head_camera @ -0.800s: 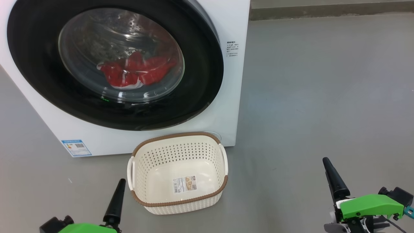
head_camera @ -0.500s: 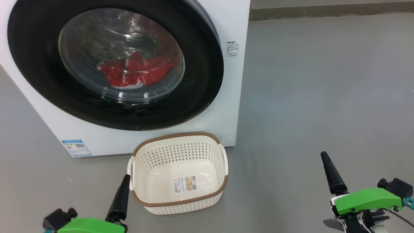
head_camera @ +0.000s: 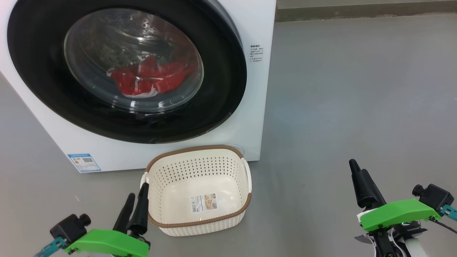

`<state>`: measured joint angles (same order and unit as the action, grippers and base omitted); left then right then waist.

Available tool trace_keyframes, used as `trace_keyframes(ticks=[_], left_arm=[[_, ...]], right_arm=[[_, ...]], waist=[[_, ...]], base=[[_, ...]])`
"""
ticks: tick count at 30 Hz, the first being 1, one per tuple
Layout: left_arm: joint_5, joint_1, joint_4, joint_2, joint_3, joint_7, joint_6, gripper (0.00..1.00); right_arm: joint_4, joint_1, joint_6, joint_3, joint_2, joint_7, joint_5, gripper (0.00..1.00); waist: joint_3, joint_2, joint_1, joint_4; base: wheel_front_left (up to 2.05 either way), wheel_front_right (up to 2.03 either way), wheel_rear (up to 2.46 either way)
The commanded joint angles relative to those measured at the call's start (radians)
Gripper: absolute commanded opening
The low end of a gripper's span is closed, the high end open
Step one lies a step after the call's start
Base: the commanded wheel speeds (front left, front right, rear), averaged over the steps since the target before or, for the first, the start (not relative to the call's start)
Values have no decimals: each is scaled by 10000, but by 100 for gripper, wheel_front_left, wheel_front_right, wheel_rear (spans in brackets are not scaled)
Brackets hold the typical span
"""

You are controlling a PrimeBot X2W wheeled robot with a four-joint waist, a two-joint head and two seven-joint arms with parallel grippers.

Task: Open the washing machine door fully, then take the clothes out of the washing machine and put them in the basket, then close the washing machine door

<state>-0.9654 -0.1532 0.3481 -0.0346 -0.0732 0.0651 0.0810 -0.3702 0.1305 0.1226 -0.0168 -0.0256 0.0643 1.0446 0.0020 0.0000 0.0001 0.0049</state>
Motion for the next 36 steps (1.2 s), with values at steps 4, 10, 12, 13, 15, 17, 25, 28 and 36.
trace_keyframes(ticks=[4, 10, 12, 13, 15, 17, 25, 28, 36], left_arm=[[963, -637, -327, -145, 76, 253, -99, 100], [1715, -774, -261, -132, 49, 428, -116, 100], [1862, -798, -223, -131, 24, 458, -132, 100], [1996, -826, -199, -128, 2, 487, -145, 100], [2249, -885, -138, -124, -32, 546, -175, 100], [2497, -952, -97, -122, -58, 604, -193, 100], [3449, -1155, -204, -117, -111, 839, -225, 100], [3774, -1218, -191, -116, -110, 928, -247, 100], [4675, -1412, -108, -120, -197, 1162, -281, 100]], right_arm=[[159, 651, 43, 190, -110, 260, -725, 100], [78, 833, 47, 175, -124, 435, -1571, 100], [68, 865, 48, 161, -126, 465, -1754, 100], [62, 891, 48, 159, -129, 494, -1898, 100], [43, 942, 50, 157, -133, 553, -2165, 100], [29, 996, 51, 177, -138, 611, -2401, 100], [-8, 1206, 56, 300, -157, 847, -3259, 100], [-24, 1280, 58, 368, -164, 935, -3556, 100], [-28, 1477, 63, 465, -182, 1169, -4346, 100]], waist=[[4, 0, -1, -3], [3, 0, -1, -10], [1, 0, -1, -11], [-1, 0, -1, -11], [-7, 0, -1, -14], [-11, 0, -1, -15], [-17, 0, -1, 9], [-18, 0, -1, 25], [-14, 0, -1, 78]], base=[[0, 0, 0], [0, 0, 0], [0, 0, 0], [0, 0, 0], [0, 0, 0], [0, 0, 0], [0, 0, 0], [0, 0, 0], [0, 0, 0]])
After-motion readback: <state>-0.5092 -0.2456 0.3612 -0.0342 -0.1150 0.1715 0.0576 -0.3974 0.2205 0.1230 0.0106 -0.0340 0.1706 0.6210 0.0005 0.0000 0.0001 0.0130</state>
